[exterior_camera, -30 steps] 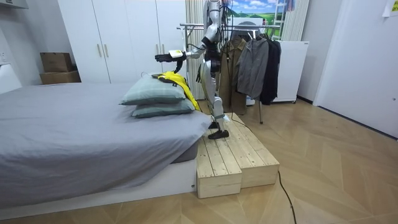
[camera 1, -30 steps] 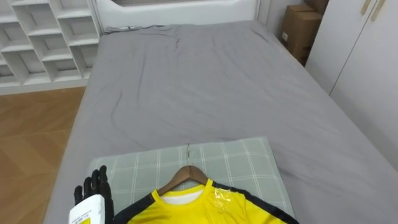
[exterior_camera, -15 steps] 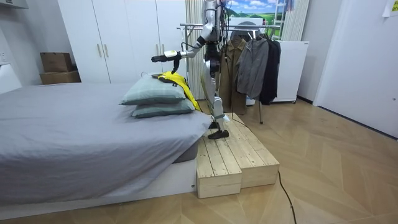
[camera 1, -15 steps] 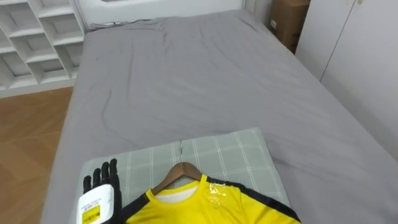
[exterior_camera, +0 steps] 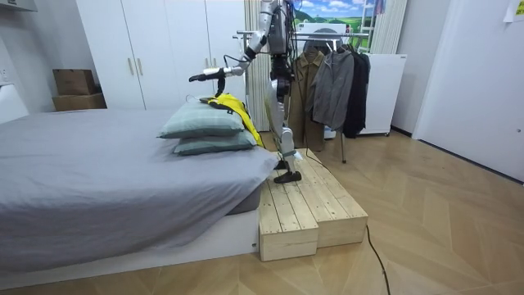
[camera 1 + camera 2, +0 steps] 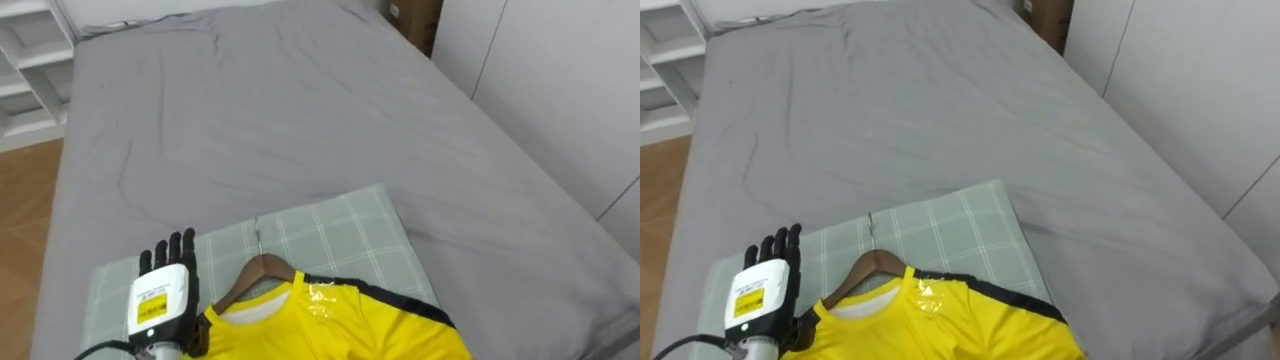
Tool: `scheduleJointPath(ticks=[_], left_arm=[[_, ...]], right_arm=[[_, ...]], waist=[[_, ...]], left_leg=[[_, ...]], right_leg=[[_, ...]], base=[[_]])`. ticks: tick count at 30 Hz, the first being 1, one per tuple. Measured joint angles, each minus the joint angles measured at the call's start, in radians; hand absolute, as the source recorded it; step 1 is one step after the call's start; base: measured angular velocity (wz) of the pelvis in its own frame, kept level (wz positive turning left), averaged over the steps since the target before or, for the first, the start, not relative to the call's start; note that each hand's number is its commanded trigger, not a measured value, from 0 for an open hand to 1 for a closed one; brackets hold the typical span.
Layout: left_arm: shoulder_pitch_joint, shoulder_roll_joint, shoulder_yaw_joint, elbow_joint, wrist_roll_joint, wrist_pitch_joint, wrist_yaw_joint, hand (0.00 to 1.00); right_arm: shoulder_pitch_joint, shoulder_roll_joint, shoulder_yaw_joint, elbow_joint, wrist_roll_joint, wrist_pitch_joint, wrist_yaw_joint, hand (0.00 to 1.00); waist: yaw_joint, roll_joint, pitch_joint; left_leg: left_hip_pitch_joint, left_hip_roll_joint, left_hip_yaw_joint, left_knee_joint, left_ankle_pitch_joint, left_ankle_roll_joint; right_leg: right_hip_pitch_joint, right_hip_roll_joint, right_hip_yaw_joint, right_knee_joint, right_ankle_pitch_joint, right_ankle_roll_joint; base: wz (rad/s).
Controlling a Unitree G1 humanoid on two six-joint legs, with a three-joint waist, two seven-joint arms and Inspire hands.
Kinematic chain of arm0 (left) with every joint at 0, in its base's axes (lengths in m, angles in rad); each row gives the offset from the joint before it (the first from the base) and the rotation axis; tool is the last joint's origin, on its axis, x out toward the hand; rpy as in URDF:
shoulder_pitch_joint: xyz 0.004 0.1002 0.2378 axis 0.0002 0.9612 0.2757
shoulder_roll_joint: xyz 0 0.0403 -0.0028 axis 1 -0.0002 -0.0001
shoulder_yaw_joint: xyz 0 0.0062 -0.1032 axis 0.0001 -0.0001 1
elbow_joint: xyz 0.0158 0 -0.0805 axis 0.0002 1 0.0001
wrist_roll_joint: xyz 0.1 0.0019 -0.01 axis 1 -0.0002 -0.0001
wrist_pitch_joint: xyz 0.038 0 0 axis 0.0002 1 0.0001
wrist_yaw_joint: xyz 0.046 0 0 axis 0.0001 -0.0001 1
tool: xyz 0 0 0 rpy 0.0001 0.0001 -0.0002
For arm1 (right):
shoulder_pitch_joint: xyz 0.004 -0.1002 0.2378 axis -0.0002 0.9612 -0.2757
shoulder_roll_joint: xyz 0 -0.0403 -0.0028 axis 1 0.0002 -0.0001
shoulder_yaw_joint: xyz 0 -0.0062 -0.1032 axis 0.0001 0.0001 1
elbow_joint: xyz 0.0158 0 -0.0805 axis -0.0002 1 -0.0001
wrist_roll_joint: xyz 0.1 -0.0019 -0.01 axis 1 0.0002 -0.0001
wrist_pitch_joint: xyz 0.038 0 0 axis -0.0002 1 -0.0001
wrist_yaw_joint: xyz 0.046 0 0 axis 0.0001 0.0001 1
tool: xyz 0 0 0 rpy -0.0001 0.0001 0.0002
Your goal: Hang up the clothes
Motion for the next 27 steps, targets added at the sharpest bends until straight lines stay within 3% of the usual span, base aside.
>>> scheduleJointPath(ticks=[2,5,12,16,21,27], left_arm=[[-0.048,0.015,0.0,0.019,-0.001,0.0,0.004,0.0],[-0.069,0.015,-0.001,0.033,-0.001,-0.008,0.015,0.0],[-0.096,0.016,-0.001,0.105,-0.008,-0.007,0.015,0.0],[-0.107,0.017,-0.007,0.131,-0.011,-0.004,-0.008,0.0],[-0.111,0.011,-0.053,0.147,-0.027,0.01,-0.067,0.0],[-0.111,0.001,-0.063,0.169,-0.039,0.018,-0.104,0.0]], right_arm=[[-0.025,-0.001,0.032,-0.001,-0.001,0.002,0.001,0.0],[-0.037,-0.001,0.039,0.004,-0.005,-0.002,0.008,0.0],[-0.065,-0.004,0.061,0.024,-0.024,0.0,0.009,0.0],[-0.094,-0.003,0.062,0.025,-0.019,0.0,0.011,0.0],[-0.122,-0.004,0.066,0.021,-0.019,-0.002,0.01,0.0],[-0.134,-0.004,0.07,0.021,-0.017,-0.003,0.02,0.0]], waist=[[0.003,-0.001,0.0114],[0.0,-0.007,0.0178],[-0.016,-0.014,0.022],[-0.026,-0.031,0.0303],[-0.018,-0.044,0.0268],[-0.016,-0.043,0.0261]], left_leg=[[-0.026,0.004,0.01,0.006,0.0,0.0],[-0.047,0.006,0.017,0.013,0.0,0.0],[-0.089,0.011,0.013,0.021,0.0,0.0],[-0.097,0.013,0.012,0.018,0.0,-0.001],[-0.128,0.018,0.02,0.018,0.0,-0.001],[-0.122,0.018,0.023,0.015,0.0,-0.001]], right_leg=[[-0.027,0.005,0.012,-0.001,0.011,-0.001],[-0.048,0.008,0.018,-0.001,0.015,-0.003],[-0.089,0.01,0.016,0.006,0.017,-0.006],[-0.099,0.01,0.008,0.012,0.017,-0.006],[-0.133,0.009,0.011,0.015,0.018,-0.006],[-0.126,0.011,0.01,0.013,0.018,-0.006]], base=[[-0.18],[-0.08],[0.0],[0.01],[0.0],[0.0]])
